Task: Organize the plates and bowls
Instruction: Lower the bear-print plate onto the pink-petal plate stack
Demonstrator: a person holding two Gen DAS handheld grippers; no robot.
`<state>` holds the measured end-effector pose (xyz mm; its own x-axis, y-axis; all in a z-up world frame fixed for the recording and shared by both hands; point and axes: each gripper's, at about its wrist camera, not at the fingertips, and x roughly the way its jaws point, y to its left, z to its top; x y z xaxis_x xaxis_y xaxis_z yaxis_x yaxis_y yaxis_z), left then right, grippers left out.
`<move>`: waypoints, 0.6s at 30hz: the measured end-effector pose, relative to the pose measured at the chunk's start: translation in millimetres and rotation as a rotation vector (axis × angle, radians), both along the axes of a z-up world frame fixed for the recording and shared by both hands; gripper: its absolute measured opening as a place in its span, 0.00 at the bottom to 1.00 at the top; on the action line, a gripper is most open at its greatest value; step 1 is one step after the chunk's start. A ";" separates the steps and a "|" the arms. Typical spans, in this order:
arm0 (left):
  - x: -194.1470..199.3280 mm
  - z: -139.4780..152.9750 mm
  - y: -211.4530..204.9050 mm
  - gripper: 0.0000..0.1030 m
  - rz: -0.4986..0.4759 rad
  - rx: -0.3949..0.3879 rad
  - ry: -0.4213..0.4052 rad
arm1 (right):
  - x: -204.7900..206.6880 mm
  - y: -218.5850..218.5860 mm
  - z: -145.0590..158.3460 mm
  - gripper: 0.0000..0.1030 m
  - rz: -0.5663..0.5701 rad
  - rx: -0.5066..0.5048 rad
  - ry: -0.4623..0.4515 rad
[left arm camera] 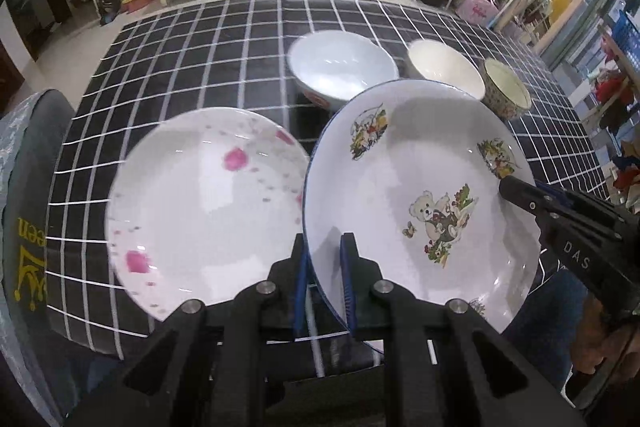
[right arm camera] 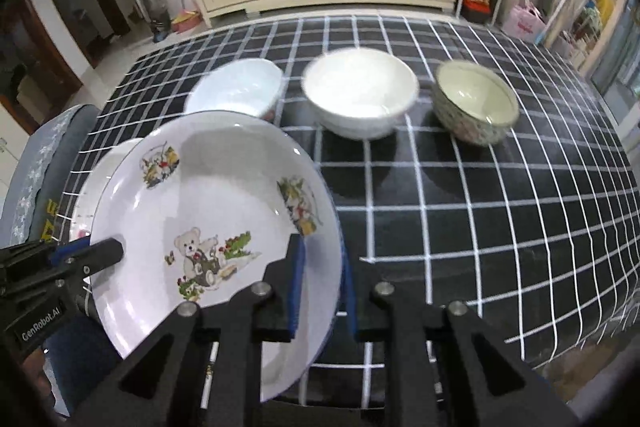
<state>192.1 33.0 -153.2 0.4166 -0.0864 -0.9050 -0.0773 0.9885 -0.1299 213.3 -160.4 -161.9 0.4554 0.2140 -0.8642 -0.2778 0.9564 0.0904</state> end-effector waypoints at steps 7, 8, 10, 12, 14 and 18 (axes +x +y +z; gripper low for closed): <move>-10.4 12.0 45.9 0.13 0.071 0.020 -0.015 | 1.7 46.2 6.4 0.21 0.074 -0.002 -0.014; -12.4 11.9 52.6 0.13 0.082 0.017 -0.012 | 2.4 54.7 5.9 0.21 0.087 -0.004 -0.013; -13.0 10.3 66.6 0.13 0.105 0.005 0.000 | 3.0 65.6 4.6 0.21 0.103 -0.006 -0.013; -13.7 7.9 78.4 0.13 0.125 0.007 0.007 | 5.5 78.7 1.8 0.21 0.123 -0.009 -0.004; -15.9 5.6 89.4 0.13 0.142 0.015 0.013 | 6.2 91.2 -1.1 0.21 0.140 -0.017 0.001; -20.3 -2.2 110.7 0.13 0.175 0.023 0.030 | 9.0 113.5 -10.9 0.21 0.166 -0.022 0.022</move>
<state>171.8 143.6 -155.4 0.3963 0.0058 -0.9181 -0.2519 0.9623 -0.1026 222.3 -46.9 -172.8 0.3963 0.2659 -0.8788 -0.4307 0.8991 0.0779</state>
